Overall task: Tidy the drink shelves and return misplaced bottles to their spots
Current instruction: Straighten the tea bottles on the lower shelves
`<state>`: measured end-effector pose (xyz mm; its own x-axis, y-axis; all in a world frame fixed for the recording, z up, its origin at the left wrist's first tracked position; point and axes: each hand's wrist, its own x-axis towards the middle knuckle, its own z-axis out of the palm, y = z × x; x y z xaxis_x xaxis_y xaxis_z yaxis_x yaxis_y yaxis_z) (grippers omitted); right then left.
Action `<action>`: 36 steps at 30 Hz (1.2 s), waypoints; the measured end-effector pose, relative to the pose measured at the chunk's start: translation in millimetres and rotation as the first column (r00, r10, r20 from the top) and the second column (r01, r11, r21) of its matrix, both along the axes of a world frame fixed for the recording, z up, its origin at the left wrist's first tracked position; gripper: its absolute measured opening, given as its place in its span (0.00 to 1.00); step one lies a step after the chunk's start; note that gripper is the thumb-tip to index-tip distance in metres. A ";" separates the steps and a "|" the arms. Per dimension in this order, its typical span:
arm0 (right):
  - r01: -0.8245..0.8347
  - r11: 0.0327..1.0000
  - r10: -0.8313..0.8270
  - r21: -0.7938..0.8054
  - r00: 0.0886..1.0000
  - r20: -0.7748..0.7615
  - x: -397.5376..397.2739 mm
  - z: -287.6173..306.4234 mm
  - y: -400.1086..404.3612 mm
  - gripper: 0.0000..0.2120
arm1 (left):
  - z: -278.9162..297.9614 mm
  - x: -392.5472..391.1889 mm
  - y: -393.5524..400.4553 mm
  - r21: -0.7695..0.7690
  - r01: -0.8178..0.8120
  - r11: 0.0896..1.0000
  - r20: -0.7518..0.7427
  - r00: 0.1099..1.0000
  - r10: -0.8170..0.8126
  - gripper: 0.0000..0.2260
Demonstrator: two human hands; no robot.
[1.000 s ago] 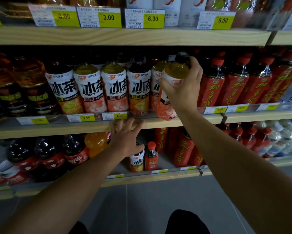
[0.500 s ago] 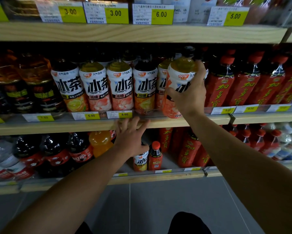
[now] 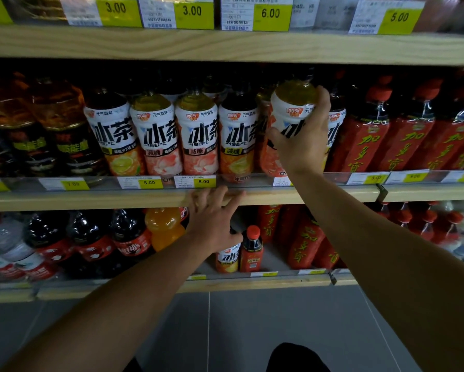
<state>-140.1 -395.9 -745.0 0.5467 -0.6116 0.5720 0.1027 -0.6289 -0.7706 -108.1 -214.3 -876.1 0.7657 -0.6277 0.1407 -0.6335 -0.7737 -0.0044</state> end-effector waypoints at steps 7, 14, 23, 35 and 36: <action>0.003 1.000 -0.002 -0.026 0.999 0.041 15.4 -3.2 4.6 0.46 | 1.1 -0.5 1.1 0.004 0.009 1.000 -0.008 1.000 -0.009 0.45; 0.012 1.000 -0.012 -0.001 0.996 -0.084 25.3 -18.8 0.9 0.48 | 0.1 0.5 1.6 -0.013 0.018 1.000 -0.021 1.000 -0.019 0.45; 0.075 0.995 -0.086 -0.060 0.974 -0.209 24.3 -19.1 0.8 0.48 | 0.2 -1.0 2.2 -0.024 0.020 1.000 -0.002 1.000 -0.020 0.45; 0.194 0.924 -0.325 -0.328 0.851 -0.413 22.9 6.8 -4.3 0.42 | 6.9 -1.3 6.0 -0.032 0.056 0.998 -0.058 0.997 -0.057 0.46; 0.206 0.898 -0.371 -0.390 0.830 -0.416 22.1 10.1 -3.7 0.42 | 7.7 -2.1 6.2 -0.036 0.060 0.998 -0.064 0.996 -0.062 0.46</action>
<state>-118.0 -399.6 -734.8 0.6242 -0.6159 0.4807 -0.4437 -0.7859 -0.4307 -110.3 -208.1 -868.4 0.7345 -0.6690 0.1136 -0.6774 -0.7328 0.0642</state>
